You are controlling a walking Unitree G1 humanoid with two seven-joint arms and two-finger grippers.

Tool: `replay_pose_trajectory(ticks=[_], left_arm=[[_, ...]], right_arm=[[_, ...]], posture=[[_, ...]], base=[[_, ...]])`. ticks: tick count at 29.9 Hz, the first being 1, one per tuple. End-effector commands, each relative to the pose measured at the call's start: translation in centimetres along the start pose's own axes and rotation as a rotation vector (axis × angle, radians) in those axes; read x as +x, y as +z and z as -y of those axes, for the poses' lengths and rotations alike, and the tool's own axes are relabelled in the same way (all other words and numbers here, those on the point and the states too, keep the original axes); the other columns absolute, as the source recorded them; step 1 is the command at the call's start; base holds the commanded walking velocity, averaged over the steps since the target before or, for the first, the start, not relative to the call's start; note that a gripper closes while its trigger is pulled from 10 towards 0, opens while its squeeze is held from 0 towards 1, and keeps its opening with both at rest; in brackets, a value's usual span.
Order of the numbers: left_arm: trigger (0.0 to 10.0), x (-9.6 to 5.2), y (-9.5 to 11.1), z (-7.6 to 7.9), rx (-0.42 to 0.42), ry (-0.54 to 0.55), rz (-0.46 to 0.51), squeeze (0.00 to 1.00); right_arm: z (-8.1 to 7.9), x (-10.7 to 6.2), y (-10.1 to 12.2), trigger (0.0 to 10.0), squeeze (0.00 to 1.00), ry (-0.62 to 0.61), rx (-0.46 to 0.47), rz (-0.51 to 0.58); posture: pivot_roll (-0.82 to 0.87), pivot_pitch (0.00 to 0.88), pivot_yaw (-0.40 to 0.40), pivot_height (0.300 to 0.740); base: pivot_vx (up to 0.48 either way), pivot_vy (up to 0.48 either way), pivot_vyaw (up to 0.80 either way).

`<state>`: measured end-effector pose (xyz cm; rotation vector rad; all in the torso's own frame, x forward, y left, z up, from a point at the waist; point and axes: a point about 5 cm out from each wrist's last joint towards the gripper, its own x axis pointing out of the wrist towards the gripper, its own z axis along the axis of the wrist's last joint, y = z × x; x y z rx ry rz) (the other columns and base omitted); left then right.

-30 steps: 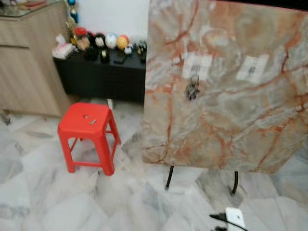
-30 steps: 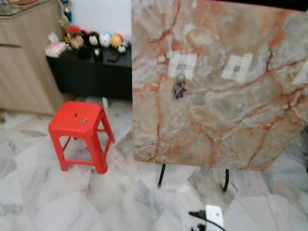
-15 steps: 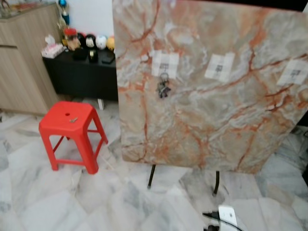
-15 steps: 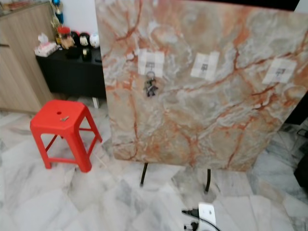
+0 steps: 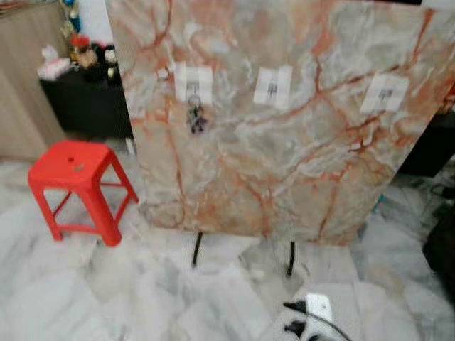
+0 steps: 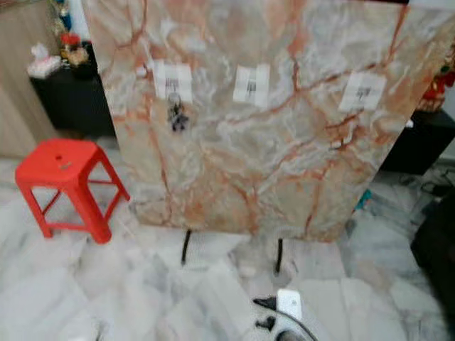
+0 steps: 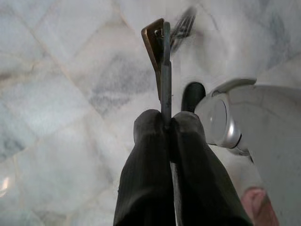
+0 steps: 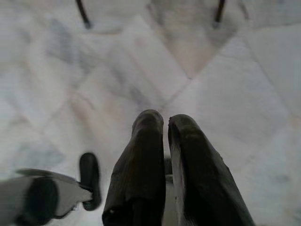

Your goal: Hang keys on a hook

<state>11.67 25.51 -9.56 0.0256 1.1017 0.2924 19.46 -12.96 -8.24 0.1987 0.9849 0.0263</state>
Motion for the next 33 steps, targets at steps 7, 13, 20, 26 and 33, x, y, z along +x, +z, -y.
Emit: replay_pose_trajectory(ticks=[7, 13, 20, 26, 33], left_arm=[[10.0, 0.1, 0.4, 1.0, 0.034, -0.02, 0.008, 0.0], [10.0, 0.1, 0.3, 1.2, 0.027, -0.017, 0.007, 0.0], [10.0, 0.1, 0.2, 1.3, 0.014, -0.014, 0.004, 0.0], [10.0, 0.1, 0.2, 1.4, 0.011, -0.017, 0.006, 0.0], [10.0, 0.1, 0.3, 1.5, 0.013, -0.022, 0.01, 0.0]], right_arm=[[1.6, -0.2, 0.3, 10.0, 0.0, -0.042, 0.005, 0.006], [1.9, -0.2, 0.5, 10.0, 0.0, -0.044, -0.009, 0.009], [2.1, -0.2, 0.3, 10.0, 0.0, -0.043, -0.021, 0.004], [2.2, -0.3, 0.3, 10.0, 0.0, -0.047, -0.021, 0.001], [2.2, -0.3, 0.2, 10.0, 0.0, -0.045, -0.025, -0.001]], posture=[[0.09, 0.0, -0.056, 0.74], [0.1, 0.0, -0.07, 0.74], [0.1, 0.0, -0.078, 0.74], [0.1, 0.0, -0.077, 0.74], [0.1, 0.0, -0.077, 0.74]], base=[[0.0, 0.0, 0.0], [0.121, 0.0, 0.0], [0.266, 0.0, 0.0], [0.311, 0.0, 0.0], [0.313, 0.0, 0.0]])
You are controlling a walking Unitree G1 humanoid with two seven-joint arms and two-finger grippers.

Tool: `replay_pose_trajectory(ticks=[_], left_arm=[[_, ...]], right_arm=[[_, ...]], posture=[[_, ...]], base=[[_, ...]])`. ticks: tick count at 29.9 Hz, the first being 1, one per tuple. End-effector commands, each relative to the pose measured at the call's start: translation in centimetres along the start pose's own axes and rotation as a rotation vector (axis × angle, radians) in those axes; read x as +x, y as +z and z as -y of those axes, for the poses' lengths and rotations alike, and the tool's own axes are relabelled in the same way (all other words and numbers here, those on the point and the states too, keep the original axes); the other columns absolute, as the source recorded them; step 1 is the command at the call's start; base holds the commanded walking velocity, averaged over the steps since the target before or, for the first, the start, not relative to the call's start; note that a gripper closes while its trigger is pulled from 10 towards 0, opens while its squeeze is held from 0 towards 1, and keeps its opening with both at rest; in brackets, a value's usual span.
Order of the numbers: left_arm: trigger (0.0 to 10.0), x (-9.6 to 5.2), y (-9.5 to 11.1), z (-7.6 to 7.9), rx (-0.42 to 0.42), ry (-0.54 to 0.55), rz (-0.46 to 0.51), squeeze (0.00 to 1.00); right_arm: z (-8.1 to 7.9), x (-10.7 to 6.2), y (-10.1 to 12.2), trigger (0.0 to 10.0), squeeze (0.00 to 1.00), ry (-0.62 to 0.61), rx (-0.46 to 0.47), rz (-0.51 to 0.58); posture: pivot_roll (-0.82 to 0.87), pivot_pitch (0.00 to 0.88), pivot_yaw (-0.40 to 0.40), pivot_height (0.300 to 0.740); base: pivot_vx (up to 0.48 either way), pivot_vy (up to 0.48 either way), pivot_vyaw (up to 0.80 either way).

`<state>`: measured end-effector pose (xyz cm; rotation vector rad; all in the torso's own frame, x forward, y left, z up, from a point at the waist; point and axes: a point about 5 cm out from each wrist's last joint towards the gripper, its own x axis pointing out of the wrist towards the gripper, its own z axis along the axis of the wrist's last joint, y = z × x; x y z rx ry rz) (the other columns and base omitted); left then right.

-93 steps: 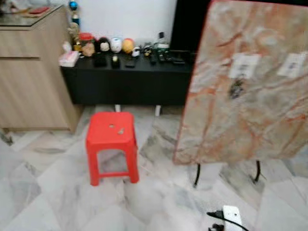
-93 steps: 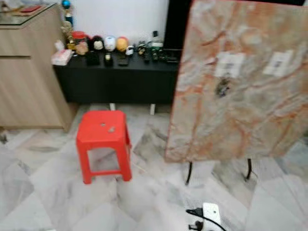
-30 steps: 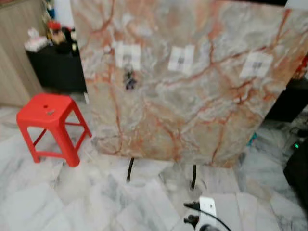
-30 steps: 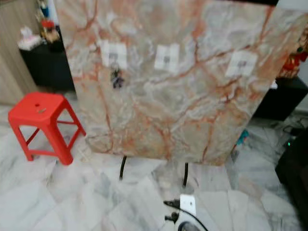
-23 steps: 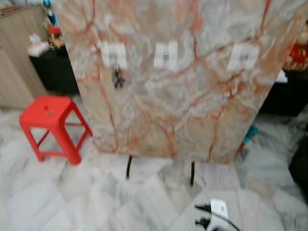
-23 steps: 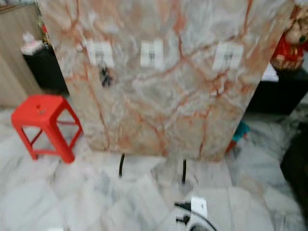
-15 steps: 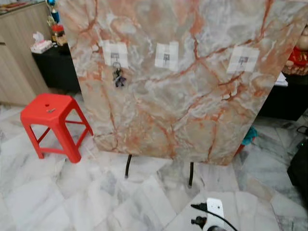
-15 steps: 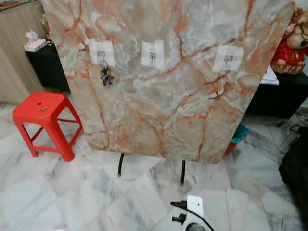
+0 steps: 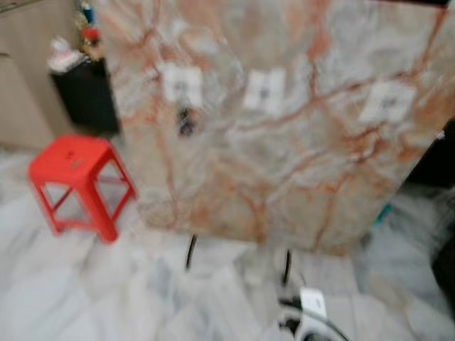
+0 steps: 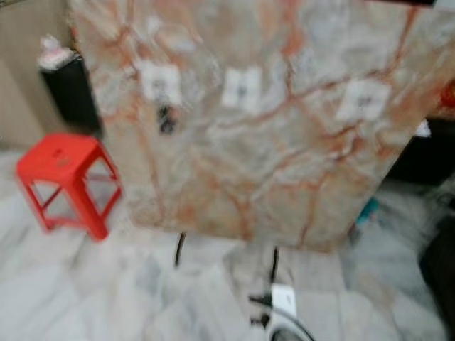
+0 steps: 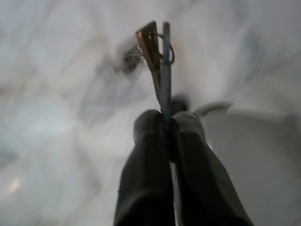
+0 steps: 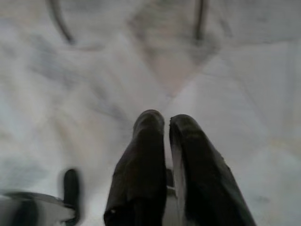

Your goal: Hang keys on a hook

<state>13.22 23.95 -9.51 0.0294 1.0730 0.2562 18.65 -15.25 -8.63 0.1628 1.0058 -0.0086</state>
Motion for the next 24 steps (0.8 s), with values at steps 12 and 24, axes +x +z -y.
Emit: replay_pose_trajectory(ticks=[12, 24], left_arm=[[10.0, -0.08, -0.52, 0.37, -0.008, -0.005, -0.009, 0.0], [10.0, -0.05, -0.37, 0.79, 0.025, -0.021, -0.005, 0.0]], right_arm=[[-0.03, 0.07, 0.67, 10.0, 0.0, 0.004, -0.032, 0.01], [0.1, 0.06, 0.73, 10.0, 0.0, 0.001, -0.035, 0.012]], posture=[[0.09, 0.0, -0.078, 0.74], [0.09, 0.0, -0.081, 0.74]], base=[[0.312, 0.0, 0.0], [0.182, -0.04, 0.0]])
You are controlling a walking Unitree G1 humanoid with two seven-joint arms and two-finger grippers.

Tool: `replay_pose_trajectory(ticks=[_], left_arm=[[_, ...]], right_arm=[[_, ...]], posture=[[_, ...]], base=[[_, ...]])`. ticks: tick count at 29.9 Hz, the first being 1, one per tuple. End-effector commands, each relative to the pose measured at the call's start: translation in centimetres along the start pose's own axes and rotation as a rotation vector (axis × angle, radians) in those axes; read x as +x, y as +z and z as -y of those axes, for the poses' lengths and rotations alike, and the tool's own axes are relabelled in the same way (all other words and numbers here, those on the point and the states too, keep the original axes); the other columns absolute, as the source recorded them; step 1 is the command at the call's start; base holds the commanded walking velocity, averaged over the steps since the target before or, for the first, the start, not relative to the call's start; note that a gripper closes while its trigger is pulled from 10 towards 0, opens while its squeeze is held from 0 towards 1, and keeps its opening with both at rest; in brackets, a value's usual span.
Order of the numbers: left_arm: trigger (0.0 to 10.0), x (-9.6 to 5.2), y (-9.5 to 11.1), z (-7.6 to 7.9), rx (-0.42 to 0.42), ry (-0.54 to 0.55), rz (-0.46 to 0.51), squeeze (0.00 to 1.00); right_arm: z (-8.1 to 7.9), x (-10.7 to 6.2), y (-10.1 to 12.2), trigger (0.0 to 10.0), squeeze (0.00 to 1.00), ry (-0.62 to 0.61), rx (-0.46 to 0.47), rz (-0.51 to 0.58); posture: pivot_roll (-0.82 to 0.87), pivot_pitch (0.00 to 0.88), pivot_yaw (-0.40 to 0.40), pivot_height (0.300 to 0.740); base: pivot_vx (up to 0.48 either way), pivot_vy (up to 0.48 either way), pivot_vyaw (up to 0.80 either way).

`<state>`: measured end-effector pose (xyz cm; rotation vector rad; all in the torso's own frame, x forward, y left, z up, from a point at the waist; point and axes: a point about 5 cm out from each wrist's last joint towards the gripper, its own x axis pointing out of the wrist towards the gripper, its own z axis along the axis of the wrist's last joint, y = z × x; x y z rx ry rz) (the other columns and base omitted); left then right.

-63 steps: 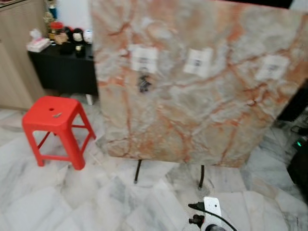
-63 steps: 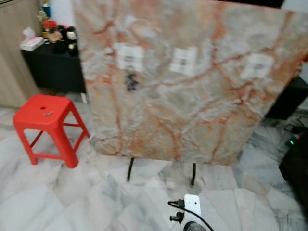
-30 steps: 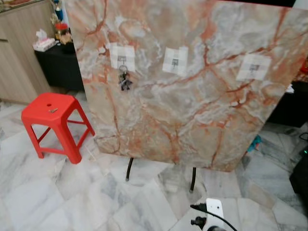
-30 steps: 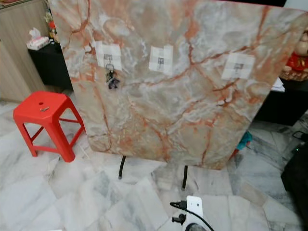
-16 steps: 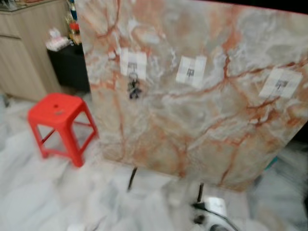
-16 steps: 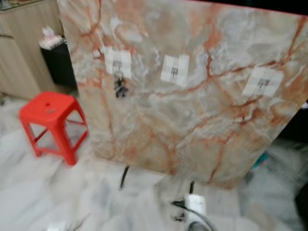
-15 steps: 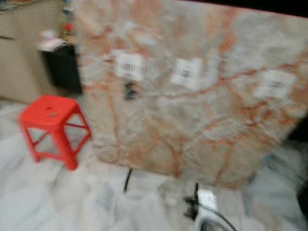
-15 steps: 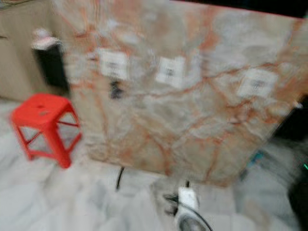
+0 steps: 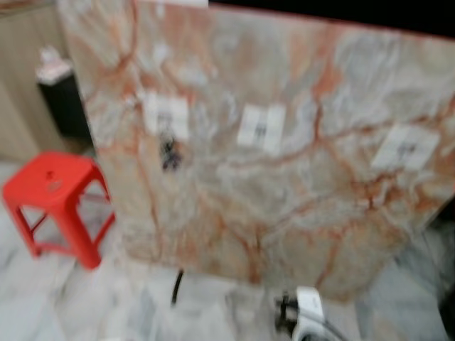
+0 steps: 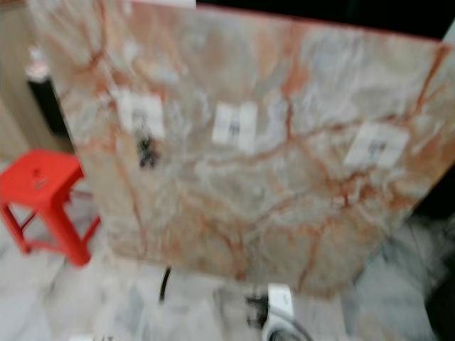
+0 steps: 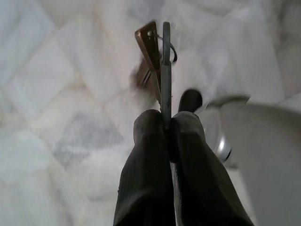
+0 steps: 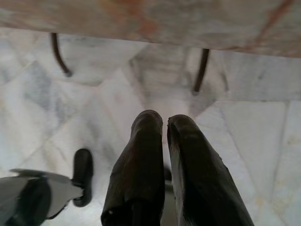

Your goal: Hang keys on a hook

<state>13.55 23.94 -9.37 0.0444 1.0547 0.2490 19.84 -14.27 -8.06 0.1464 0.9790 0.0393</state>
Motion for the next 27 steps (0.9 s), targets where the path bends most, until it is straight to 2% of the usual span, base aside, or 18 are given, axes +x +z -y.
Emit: replay_pose_trajectory(ticks=[1, 9, 27], left_arm=[[10.0, -0.09, -0.71, 0.77, 0.009, -0.022, -0.024, 0.0], [10.0, -0.1, -0.72, 0.76, 0.019, -0.017, -0.019, 0.0], [10.0, -0.09, -0.59, 1.31, 0.032, -0.036, -0.012, 0.0]], right_arm=[[1.23, -0.21, -0.47, 10.0, 0.0, -0.033, 0.002, -0.012], [1.24, -0.22, -0.52, 10.0, 0.0, -0.033, 0.005, -0.012], [1.43, -0.26, -0.57, 10.0, 0.0, -0.038, 0.011, -0.009]], posture=[[0.09, 0.0, -0.081, 0.74], [0.09, 0.0, -0.079, 0.74], [0.08, 0.0, -0.082, 0.74]], base=[[0.0, 0.0, 0.0], [0.0, -0.032, 0.0], [0.0, -0.407, 0.0]])
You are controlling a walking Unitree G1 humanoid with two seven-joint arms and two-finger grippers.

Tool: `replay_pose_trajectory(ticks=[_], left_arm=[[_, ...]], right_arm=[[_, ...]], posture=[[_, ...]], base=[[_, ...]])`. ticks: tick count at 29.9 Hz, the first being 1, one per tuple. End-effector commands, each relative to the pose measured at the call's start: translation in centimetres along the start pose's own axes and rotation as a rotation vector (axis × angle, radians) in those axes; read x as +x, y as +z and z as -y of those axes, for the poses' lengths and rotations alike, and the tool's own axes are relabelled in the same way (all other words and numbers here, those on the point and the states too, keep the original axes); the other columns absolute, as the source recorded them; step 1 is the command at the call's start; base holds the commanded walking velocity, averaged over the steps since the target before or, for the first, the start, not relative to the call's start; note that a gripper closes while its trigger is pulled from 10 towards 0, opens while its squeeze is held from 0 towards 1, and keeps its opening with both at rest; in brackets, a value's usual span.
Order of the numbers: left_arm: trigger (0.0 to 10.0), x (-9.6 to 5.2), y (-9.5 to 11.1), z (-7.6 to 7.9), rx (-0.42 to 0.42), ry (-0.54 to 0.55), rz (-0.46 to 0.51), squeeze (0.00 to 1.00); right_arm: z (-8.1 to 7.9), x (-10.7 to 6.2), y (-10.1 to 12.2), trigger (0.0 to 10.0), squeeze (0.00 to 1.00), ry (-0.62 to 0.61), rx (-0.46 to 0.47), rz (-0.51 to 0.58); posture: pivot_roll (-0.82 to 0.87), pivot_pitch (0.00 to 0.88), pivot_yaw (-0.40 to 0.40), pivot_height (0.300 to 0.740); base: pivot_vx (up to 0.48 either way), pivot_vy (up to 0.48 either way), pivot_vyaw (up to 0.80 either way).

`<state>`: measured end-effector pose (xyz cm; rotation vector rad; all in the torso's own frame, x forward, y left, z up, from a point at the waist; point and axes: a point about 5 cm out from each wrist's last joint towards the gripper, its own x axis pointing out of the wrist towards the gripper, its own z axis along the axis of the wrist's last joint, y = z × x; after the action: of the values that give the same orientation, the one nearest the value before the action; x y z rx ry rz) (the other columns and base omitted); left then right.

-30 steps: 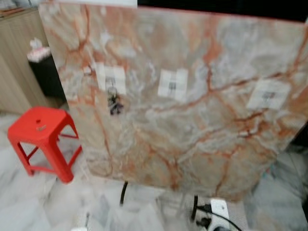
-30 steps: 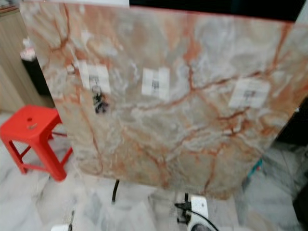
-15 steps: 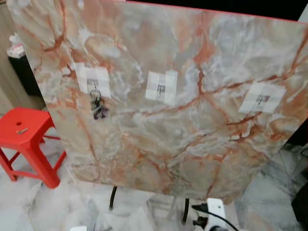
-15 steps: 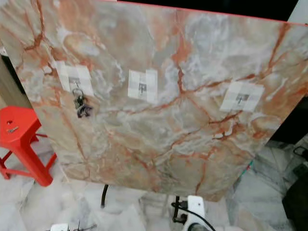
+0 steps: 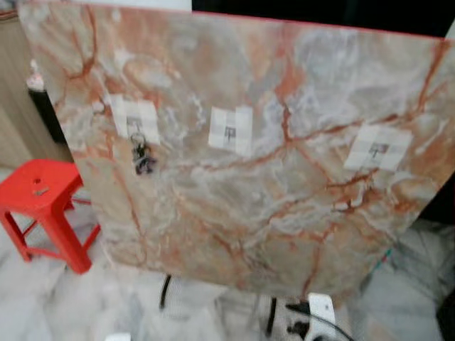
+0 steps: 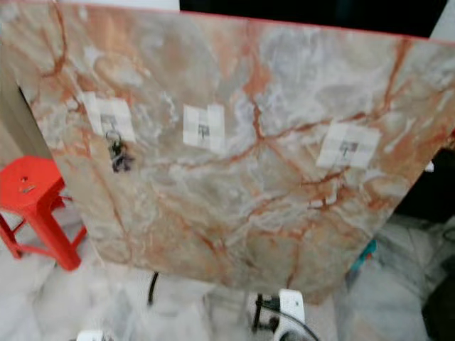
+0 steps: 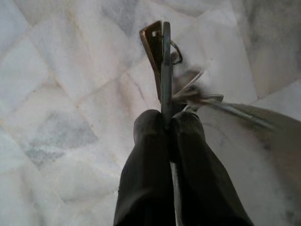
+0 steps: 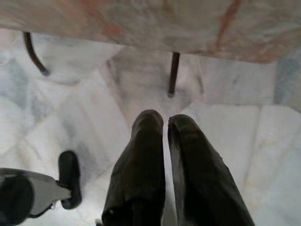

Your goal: Hang keys on a hook

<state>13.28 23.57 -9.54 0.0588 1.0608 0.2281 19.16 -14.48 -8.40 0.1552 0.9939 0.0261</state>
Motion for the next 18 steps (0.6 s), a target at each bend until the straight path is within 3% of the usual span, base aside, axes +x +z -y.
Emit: replay_pose_trajectory(ticks=[1, 7, 12, 14, 15, 18], left_arm=[[10.0, 0.0, -0.1, 1.1, 0.01, -0.027, -0.004, 0.0], [10.0, 0.1, 0.9, 1.0, 0.001, -0.016, 0.041, 0.0], [10.0, 0.3, 2.7, 0.6, 0.006, 0.007, 0.11, 0.0], [10.0, 0.3, 5.5, 0.3, -0.003, 0.02, 0.221, 0.0], [10.0, 0.3, 5.5, 0.3, -0.003, 0.02, 0.221, 0.0], [10.0, 0.1, 8.4, 0.3, 0.025, 0.017, 0.344, 0.0]], right_arm=[[1.2, -0.1, 0.2, 10.0, 0.0, -0.03, -0.006, 0.005], [1.3, -0.2, 0.2, 10.0, 0.0, -0.023, -0.023, 0.004], [1.3, -0.2, 0.1, 10.0, 0.0, -0.022, -0.024, 0.003], [1.3, -0.2, 0.1, 10.0, 0.0, -0.023, -0.025, 0.001], [1.3, -0.2, 0.1, 10.0, 0.0, -0.023, -0.025, 0.001], [1.4, -0.2, 0.0, 10.0, 0.0, -0.024, -0.026, -0.001]], posture=[[0.08, 0.0, -0.083, 0.74], [0.08, 0.0, -0.089, 0.74], [0.08, 0.0, -0.089, 0.74], [0.08, 0.0, -0.09, 0.74], [0.08, 0.0, -0.09, 0.74], [0.08, 0.0, -0.092, 0.74]], base=[[0.0, -0.428, 0.0], [0.0, -0.419, 0.0], [0.0, 0.0, 0.0], [0.0, 0.0, 0.0], [0.0, 0.0, 0.0], [0.0, 0.0, 0.0]])
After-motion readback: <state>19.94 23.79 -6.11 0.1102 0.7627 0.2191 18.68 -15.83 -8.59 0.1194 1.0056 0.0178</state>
